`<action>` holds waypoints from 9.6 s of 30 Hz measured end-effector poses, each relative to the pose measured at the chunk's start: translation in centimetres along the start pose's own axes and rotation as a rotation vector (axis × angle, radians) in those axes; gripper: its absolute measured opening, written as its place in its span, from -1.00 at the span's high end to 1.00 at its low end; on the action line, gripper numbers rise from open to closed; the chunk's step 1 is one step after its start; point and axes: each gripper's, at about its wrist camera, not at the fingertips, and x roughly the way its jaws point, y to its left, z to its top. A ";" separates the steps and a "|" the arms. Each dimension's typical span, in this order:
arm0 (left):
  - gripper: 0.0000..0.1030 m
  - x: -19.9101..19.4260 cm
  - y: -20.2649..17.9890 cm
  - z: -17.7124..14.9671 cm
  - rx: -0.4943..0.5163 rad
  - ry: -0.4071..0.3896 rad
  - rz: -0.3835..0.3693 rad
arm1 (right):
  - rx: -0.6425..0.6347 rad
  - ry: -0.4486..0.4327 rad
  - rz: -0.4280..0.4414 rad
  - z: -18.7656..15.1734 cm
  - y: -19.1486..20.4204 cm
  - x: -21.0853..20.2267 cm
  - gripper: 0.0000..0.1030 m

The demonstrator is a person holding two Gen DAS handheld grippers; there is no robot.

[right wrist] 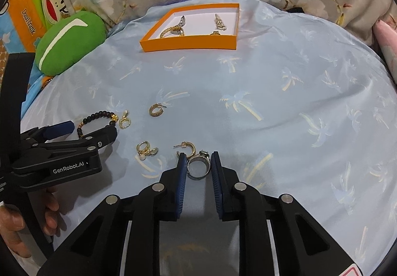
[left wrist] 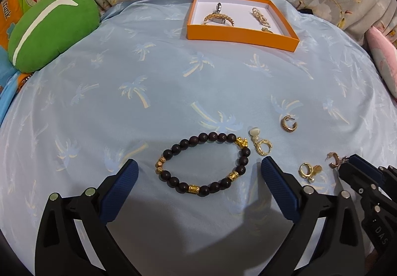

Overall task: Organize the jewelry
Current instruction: 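Grasp the black bead bracelet with the left tool while the right tool holds the silver ring, then carry the ring and bracelet into the orange box and open both tools, then move the right tool to a gold hoop earring and close on it, then grasp another gold hoop earring with the left tool while the right tool holds its earring, then lower both earrings into the orange box and open both tools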

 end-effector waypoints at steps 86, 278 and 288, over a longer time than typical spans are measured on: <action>0.92 0.3 -0.3 21.4 0.006 -0.296 -0.164 | -0.028 -0.169 0.101 22.8 -1.6 7.8 0.64; -0.01 14.5 0.9 27.9 -0.088 -0.260 -0.157 | 0.026 -0.166 0.097 29.7 -3.9 16.3 0.63; -0.01 6.6 2.4 17.8 -0.125 -0.279 -0.153 | 0.033 -0.172 0.056 18.3 -5.3 6.8 0.63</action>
